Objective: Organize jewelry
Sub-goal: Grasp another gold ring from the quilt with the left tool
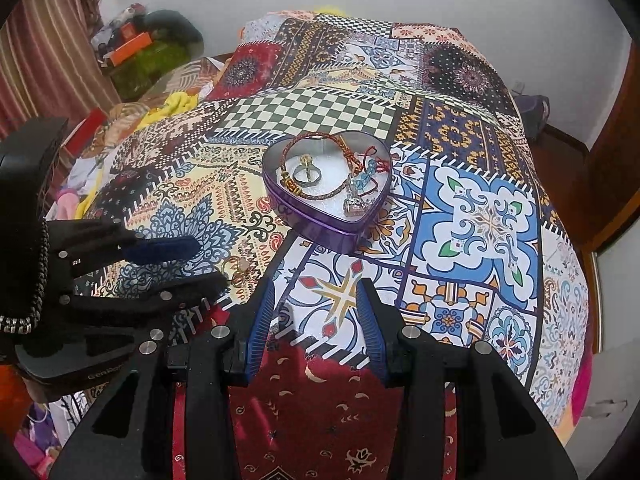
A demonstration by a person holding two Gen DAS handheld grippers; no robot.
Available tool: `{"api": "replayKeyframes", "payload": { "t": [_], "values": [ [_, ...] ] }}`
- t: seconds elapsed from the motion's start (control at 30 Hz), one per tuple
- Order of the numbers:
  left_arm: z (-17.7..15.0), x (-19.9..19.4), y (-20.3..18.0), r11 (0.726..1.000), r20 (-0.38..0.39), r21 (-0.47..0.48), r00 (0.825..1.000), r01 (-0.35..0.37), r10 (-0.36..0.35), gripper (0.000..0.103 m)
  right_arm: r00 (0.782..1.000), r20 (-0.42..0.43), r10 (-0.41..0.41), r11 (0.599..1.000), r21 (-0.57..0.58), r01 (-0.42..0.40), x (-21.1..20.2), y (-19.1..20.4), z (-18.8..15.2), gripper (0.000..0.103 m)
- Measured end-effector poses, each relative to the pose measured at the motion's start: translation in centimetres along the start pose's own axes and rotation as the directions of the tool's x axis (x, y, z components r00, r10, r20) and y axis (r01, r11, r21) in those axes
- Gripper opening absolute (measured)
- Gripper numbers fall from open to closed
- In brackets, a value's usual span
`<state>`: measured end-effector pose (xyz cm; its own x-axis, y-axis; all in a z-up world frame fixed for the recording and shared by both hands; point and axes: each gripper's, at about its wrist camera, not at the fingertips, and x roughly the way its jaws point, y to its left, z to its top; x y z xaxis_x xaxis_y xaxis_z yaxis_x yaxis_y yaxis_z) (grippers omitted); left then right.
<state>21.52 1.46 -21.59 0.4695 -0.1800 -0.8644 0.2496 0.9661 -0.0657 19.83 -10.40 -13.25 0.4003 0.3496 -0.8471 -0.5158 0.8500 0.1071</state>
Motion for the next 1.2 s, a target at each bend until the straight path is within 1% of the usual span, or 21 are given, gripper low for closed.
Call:
{"api": "replayKeyframes", "payload": {
  "t": [0.17,0.4,0.43,0.47,0.53,0.77,0.9,1.2],
  "values": [
    [0.6,0.4,-0.6,0.999,0.003,0.033,1.0,-0.009,0.009,0.034,1.0,-0.005,0.005,1.0,0.002,-0.005,0.2,-0.2,-0.1,0.038],
    [1.4,1.0,-0.5,1.0,0.03,0.022,1.0,0.007,-0.008,0.033,1.0,-0.005,0.013,1.0,0.013,-0.013,0.2,-0.6,-0.2,0.038],
    [1.4,1.1,-0.5,1.0,0.035,0.022,0.999,0.01,-0.011,0.029,1.0,-0.005,0.013,1.0,0.012,-0.013,0.1,-0.7,-0.2,0.038],
    [1.4,1.1,-0.5,1.0,0.04,0.022,0.999,0.014,-0.015,0.022,1.0,-0.004,0.013,1.0,0.009,-0.013,0.1,-0.6,-0.3,0.038],
    [1.4,1.2,-0.5,1.0,0.044,0.022,0.999,0.021,-0.022,0.017,1.0,-0.004,0.012,1.0,0.005,-0.012,0.1,-0.6,-0.2,0.038],
    [1.0,0.4,0.1,0.998,0.061,-0.016,0.996,0.058,-0.057,0.017,1.0,-0.006,0.015,1.0,-0.002,-0.015,0.3,-0.5,0.1,0.038],
    [0.5,-0.8,1.0,0.997,0.084,-0.045,0.995,0.062,-0.058,0.017,1.0,-0.008,0.017,1.0,-0.017,-0.017,0.5,0.0,0.4,0.038],
    [-1.0,-3.0,3.6,0.995,0.116,-0.101,0.993,0.022,-0.01,0.017,1.0,-0.023,0.021,0.997,-0.072,-0.023,1.8,2.5,1.2,0.038]
  ]
}}
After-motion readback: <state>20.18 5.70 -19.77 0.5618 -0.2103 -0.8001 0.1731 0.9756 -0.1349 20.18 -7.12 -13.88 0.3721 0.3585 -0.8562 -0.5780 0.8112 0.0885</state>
